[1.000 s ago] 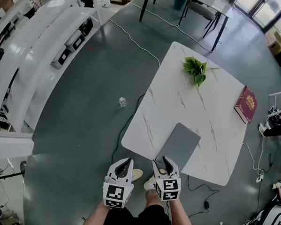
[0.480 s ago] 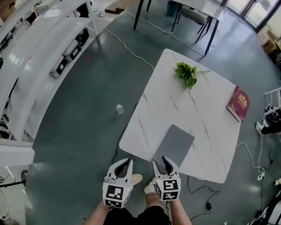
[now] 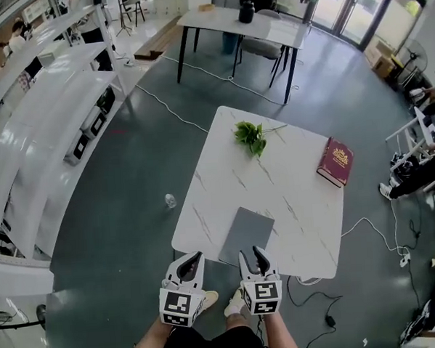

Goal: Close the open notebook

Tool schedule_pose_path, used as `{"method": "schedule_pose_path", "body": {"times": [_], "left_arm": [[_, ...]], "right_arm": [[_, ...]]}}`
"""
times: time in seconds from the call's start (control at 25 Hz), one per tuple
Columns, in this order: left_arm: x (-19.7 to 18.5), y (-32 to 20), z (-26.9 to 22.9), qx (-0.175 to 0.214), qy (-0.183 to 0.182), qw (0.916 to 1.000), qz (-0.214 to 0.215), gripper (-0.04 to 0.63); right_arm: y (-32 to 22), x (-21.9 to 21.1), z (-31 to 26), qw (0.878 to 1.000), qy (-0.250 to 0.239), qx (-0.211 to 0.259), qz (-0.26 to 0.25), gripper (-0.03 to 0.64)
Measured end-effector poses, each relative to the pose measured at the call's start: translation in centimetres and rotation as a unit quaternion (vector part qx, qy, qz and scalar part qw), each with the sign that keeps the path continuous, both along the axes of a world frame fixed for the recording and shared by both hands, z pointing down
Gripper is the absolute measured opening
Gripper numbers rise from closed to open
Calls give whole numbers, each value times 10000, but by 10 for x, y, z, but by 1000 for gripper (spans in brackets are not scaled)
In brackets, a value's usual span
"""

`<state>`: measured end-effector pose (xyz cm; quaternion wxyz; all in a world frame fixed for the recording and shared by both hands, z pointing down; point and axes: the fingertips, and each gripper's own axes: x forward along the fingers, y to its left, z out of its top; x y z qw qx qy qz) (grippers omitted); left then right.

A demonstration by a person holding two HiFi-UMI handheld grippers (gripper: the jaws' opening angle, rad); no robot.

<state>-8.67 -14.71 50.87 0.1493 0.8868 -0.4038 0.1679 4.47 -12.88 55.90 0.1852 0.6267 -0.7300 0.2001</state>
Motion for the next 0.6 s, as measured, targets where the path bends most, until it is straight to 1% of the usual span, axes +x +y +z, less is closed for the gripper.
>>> {"method": "schedule_pose_path", "body": {"times": [0.32, 0.6], "left_arm": [[39, 12, -54, 429, 138, 9977, 511, 25], [67, 29, -96, 837, 218, 9915, 975, 25]], "right_arm": [[24, 47, -72, 9957, 147, 678, 619, 158], [58, 74, -119, 9868, 191, 1149, 1126, 123]]}}
